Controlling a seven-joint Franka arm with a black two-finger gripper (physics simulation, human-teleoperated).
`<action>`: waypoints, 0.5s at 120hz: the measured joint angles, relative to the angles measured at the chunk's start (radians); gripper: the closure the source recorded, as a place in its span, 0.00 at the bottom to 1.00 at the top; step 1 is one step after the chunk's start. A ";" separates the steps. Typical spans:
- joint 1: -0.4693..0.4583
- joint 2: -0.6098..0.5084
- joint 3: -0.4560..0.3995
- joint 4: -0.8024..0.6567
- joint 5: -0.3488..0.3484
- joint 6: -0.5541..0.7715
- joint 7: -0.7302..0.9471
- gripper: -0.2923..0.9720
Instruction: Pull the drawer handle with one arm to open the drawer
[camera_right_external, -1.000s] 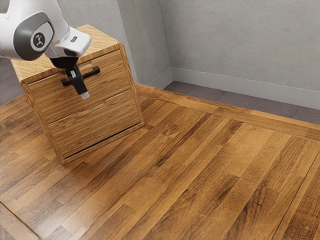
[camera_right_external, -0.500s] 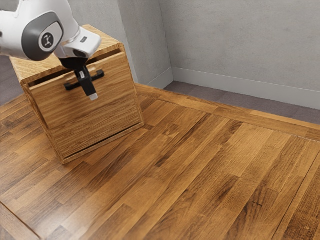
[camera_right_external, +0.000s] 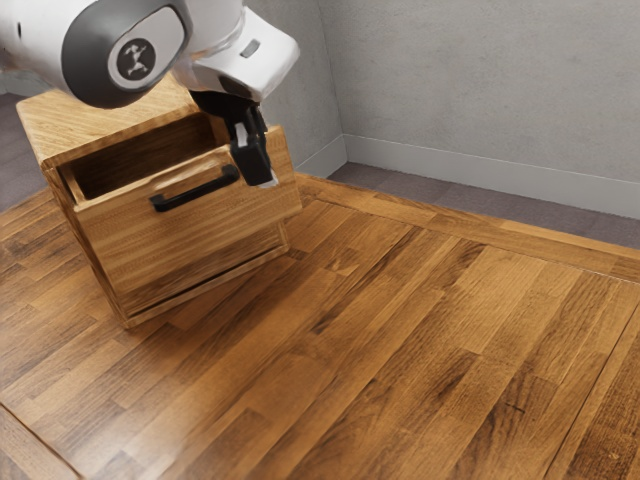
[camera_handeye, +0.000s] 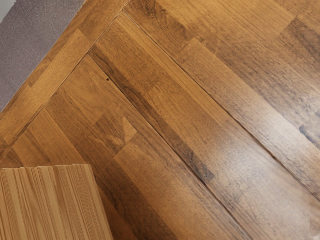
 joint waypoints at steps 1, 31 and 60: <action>-0.013 -0.003 -0.003 0.001 0.000 -0.003 -0.002 0.29; -0.318 0.081 -0.014 0.197 -0.015 -0.268 -0.041 0.25; 0.100 0.092 -0.012 0.254 -0.035 -0.454 -0.067 0.23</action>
